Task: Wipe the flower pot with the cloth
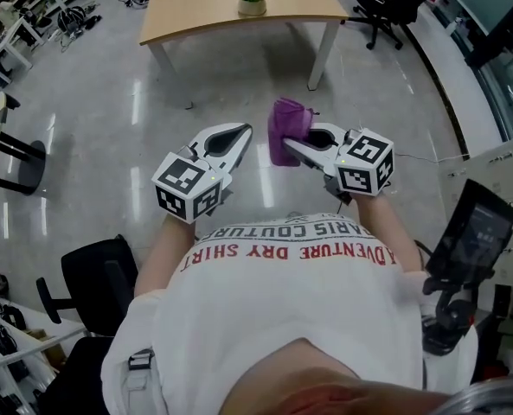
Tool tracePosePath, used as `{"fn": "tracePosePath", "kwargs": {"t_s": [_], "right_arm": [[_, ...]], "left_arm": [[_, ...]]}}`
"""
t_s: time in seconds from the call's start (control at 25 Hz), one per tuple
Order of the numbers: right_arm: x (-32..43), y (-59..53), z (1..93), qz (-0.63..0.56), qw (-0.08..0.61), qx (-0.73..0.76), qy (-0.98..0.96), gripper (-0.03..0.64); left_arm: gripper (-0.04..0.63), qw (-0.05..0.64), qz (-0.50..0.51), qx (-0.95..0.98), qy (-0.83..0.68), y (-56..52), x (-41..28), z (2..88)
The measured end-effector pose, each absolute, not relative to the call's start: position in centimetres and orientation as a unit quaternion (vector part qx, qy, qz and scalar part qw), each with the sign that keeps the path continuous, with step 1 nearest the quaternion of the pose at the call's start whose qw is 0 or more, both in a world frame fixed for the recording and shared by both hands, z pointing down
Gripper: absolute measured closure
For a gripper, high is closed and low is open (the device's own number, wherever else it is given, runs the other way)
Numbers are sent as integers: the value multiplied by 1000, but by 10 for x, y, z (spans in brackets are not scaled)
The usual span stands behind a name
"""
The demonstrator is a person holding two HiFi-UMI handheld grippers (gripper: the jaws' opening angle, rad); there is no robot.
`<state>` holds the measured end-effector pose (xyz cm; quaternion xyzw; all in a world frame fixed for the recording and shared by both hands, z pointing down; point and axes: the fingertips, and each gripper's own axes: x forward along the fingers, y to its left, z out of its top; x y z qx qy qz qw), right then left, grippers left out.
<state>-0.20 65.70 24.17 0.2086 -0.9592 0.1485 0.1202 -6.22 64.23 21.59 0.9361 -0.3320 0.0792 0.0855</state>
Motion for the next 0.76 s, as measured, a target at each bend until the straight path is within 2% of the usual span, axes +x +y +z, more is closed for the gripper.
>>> {"fn": "tracePosePath", "kwargs": {"t_s": [0.76], "right_arm": [[0, 660, 240, 141, 117, 210, -960, 561]], "left_arm": [[594, 98, 86, 935, -329, 642, -56, 217]]}}
